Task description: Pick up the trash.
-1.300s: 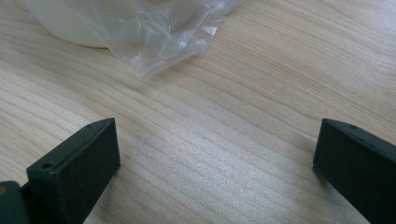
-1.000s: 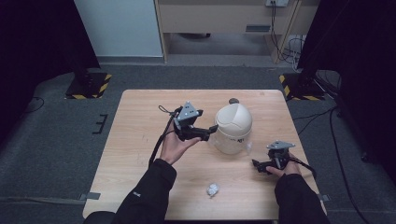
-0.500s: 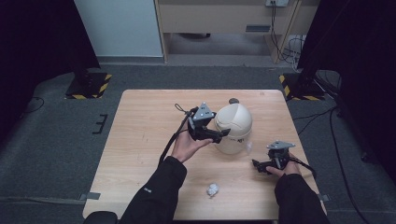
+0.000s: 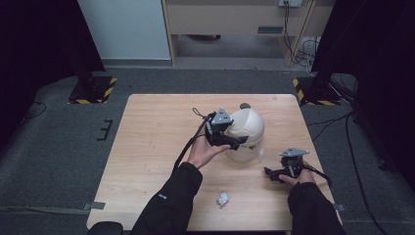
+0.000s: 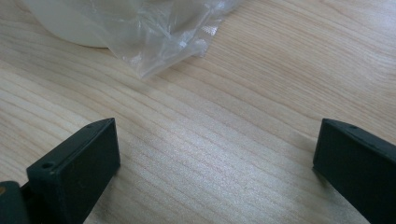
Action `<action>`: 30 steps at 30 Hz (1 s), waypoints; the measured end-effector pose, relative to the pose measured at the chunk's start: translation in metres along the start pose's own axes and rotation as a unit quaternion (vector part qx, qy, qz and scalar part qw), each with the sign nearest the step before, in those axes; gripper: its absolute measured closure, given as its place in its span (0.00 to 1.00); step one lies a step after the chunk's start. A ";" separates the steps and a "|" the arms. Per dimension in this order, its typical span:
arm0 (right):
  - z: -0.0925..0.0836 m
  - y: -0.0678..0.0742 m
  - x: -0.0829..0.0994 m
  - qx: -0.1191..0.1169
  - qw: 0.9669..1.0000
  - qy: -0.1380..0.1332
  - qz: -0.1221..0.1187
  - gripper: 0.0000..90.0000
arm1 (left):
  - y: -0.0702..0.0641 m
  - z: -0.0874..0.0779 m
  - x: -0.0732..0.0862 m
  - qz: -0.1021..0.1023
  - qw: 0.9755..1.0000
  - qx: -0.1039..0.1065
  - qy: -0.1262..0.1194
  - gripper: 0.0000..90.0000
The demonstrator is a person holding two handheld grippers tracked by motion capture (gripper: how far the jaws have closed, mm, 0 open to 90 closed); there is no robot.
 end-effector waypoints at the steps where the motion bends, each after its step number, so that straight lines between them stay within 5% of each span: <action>1: 0.000 0.000 0.000 0.000 1.000 0.000 0.000 0.01 | -0.001 0.002 0.000 0.002 1.000 0.000 0.000 0.18; 30: 0.000 0.000 0.000 0.000 1.000 0.000 0.000 0.01 | -0.003 0.027 0.008 -0.009 1.000 0.002 0.025 0.16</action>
Point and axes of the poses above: each handheld gripper's, and its own axes: z roughly forward along the jaws, x roughly out of its underside, y roughly to its left, the point moved 4 cm from there along z, roughly forward along the jaws, and after that the axes turned 1 degree about -z, right-handed, at the moved point
